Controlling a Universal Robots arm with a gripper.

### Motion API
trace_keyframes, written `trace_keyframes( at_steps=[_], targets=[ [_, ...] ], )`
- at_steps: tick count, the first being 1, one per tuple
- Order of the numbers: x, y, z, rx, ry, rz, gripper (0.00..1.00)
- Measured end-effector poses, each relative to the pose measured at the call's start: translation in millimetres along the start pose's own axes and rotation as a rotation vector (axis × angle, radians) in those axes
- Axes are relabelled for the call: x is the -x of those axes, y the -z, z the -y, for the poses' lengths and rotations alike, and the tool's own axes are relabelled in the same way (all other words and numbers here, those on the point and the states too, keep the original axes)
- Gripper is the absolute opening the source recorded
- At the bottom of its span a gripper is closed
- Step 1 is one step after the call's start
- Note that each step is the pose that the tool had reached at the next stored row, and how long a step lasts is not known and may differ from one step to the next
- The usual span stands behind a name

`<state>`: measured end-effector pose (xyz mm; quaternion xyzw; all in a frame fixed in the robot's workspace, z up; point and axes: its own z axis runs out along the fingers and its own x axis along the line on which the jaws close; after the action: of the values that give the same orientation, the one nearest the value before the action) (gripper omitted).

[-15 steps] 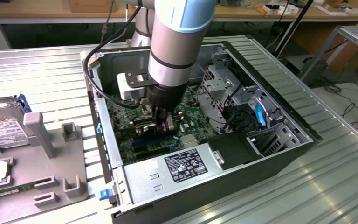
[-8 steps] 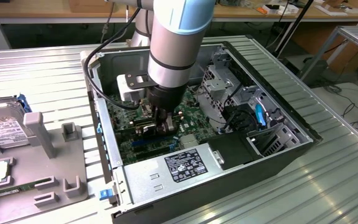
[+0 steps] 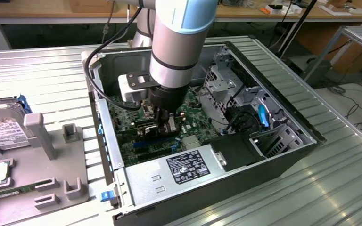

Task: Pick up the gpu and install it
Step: 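Insert the gpu into the slot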

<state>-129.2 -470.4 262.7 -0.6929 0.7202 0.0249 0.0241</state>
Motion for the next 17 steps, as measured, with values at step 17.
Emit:
trace_keyframes(
  at_steps=[17],
  targets=[
    [1.3,-0.3,-0.1,0.0002,0.001,-0.0002,0.27]
  ],
)
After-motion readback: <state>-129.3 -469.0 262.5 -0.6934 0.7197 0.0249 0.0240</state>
